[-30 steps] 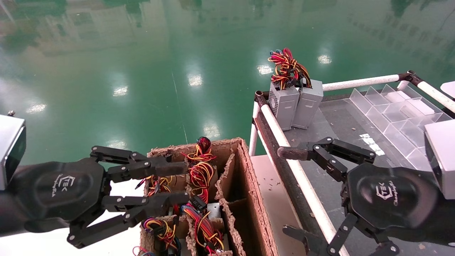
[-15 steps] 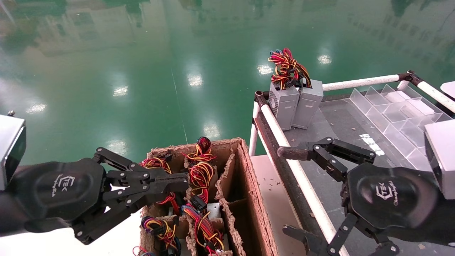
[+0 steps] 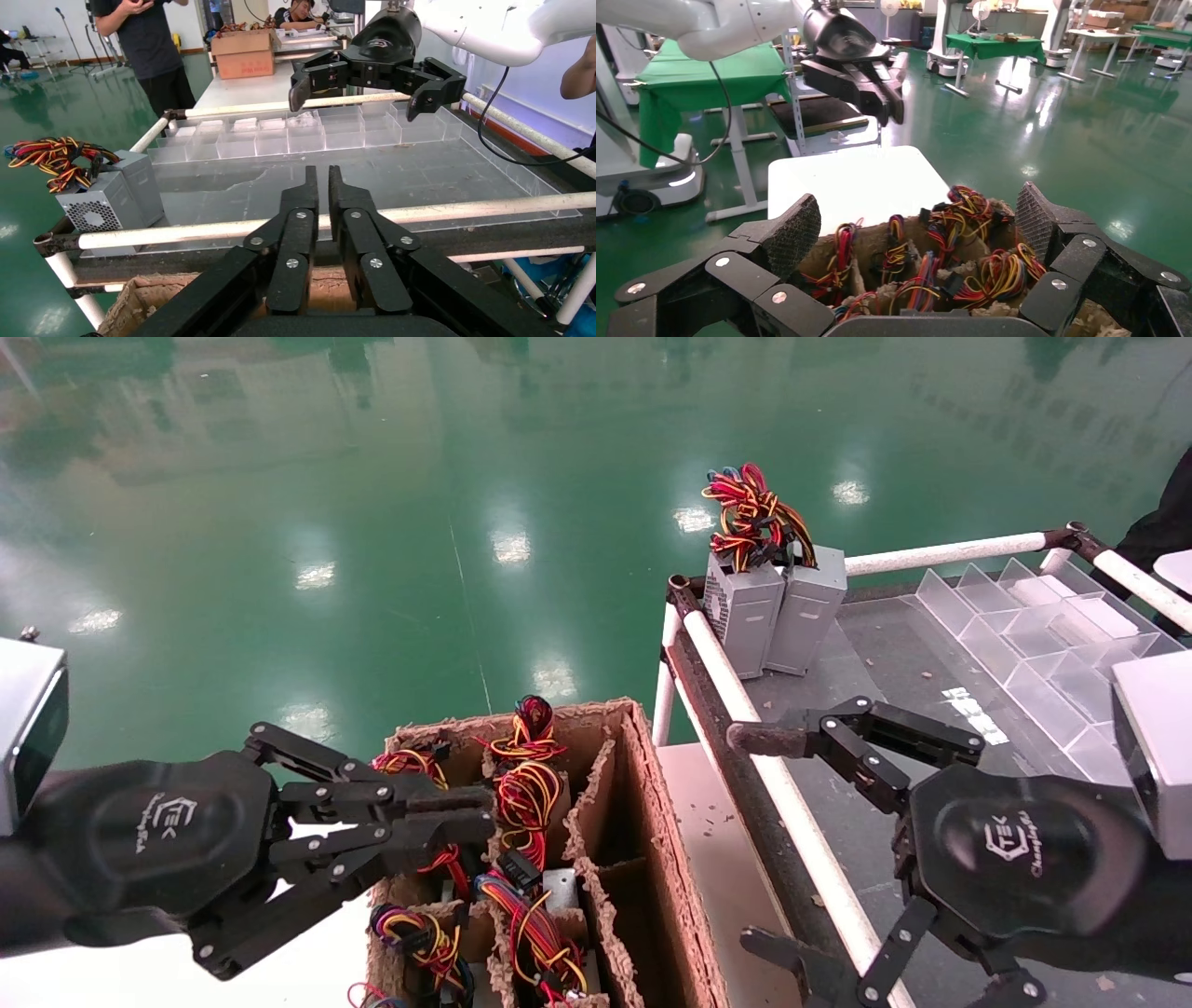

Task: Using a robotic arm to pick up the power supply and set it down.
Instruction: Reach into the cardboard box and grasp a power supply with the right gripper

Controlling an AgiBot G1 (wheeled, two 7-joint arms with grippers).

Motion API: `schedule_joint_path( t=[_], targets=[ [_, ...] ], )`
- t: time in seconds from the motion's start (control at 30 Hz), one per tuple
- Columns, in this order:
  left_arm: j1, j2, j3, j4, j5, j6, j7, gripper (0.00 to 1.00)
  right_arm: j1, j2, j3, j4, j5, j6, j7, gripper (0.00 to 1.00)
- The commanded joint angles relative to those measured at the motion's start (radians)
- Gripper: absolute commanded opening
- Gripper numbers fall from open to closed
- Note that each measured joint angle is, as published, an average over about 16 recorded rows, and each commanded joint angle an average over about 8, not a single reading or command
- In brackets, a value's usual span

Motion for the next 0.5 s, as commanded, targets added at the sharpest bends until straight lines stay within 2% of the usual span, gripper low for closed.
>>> schedule_joint_path(
  t=[0.03, 0.33, 0.5],
  targets=[
    [0.000, 0.000, 0.000, 0.000, 0.000, 0.000, 0.000, 1.00, -0.001, 0.001, 0.000, -0.001, 0.000, 0.000, -0.001, 1.00],
    [0.000, 0.000, 0.000, 0.000, 0.000, 0.000, 0.000, 1.00, 0.030, -0.016, -0.063, -0.009, -0.098, 0.007, 0.059, 1.00],
    [0.000, 0.000, 0.000, 0.000, 0.000, 0.000, 0.000, 1.00, 0.062, -0.066, -0.133, -0.041, -0.171, -0.017, 0.122, 1.00]
  ],
)
